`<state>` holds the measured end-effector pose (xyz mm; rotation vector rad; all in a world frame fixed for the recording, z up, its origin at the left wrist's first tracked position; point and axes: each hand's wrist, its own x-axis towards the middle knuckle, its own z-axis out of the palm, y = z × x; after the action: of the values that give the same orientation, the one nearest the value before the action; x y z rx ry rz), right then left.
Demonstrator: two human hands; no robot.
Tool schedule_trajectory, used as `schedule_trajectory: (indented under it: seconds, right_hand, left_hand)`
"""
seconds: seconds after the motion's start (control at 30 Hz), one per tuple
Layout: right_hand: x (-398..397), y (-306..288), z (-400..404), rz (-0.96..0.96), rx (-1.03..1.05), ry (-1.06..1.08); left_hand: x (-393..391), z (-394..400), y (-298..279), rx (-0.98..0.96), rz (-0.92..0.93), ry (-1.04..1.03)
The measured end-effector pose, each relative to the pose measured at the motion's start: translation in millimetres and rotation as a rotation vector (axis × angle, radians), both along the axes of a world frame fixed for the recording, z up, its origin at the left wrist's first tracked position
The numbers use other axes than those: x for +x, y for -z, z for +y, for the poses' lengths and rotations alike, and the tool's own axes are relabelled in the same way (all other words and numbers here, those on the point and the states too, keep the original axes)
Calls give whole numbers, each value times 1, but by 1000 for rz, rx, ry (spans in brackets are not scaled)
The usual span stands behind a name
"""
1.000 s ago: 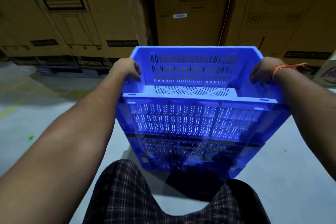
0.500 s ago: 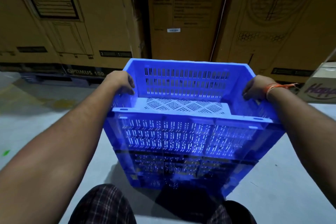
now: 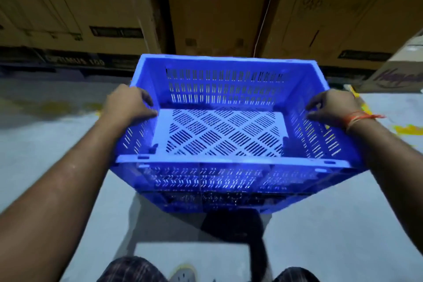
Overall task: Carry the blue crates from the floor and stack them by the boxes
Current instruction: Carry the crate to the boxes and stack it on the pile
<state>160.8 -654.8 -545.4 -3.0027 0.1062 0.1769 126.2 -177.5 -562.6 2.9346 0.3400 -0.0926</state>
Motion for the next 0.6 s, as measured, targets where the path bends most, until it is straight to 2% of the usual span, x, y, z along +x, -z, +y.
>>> schedule_trajectory:
  seconds: [0.07,0.13,0.2,0.27,0.37,0.47,0.6]
  right_hand:
    - [-6,-10,3,37,57,34]
    - [-15,-27,8,122,117,49]
    - [-26,-54,15,208,137,48]
    - [-39,-93,22,220,171,68]
    - [-62,-159,28,189,296,123]
    - [-96,-218,27,215,473,161]
    - [-141,-279,22,216,603,227]
  left_hand:
    - [-3,-4,-12,-67,58,-31]
    - [-8,-8,-31,-232,148,-32]
    - [-13,-10,-56,-370,227,-31]
    - [-20,-13,-86,-415,269,-32]
    - [-32,-21,-147,-445,214,-7]
    - [-49,-41,-225,-633,177,-11]
    - [-68,-80,-297,-753,189,83]
